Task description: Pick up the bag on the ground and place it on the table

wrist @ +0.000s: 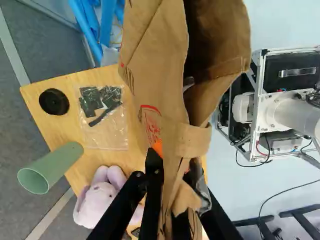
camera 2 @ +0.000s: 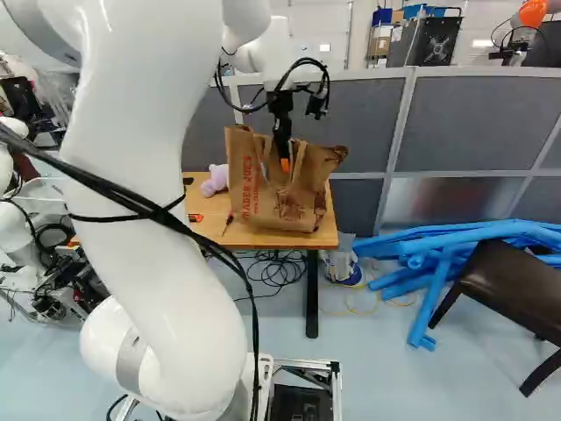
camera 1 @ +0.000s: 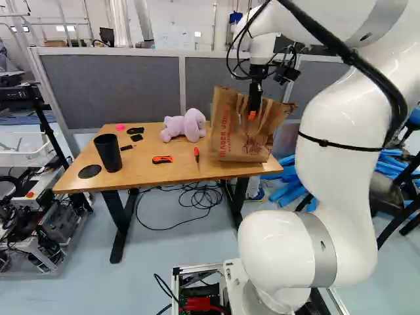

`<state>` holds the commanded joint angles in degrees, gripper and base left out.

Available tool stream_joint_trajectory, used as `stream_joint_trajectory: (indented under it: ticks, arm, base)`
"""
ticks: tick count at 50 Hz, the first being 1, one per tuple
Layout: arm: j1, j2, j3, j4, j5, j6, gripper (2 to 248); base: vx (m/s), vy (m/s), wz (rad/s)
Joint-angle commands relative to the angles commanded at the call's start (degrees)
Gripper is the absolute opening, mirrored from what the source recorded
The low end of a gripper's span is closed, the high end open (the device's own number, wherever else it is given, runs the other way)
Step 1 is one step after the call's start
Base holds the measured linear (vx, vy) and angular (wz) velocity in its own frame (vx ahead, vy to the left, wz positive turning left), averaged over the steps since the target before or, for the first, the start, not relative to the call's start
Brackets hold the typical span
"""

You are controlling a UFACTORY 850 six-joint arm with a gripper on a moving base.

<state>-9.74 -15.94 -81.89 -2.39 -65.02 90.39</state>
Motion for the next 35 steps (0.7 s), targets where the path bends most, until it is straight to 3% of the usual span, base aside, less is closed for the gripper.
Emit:
stream_joint_trajectory:
  ticks: [18,35]
  arm:
    - [-0.3,-4.0,-1.5,0.0,0.1,0.0,21]
    - [-0.3,-4.5,-1.5,0.0,0.1,0.0,21]
  base:
    - [0.0,0.0,0.0]
    - [0.0,0.0,0.0]
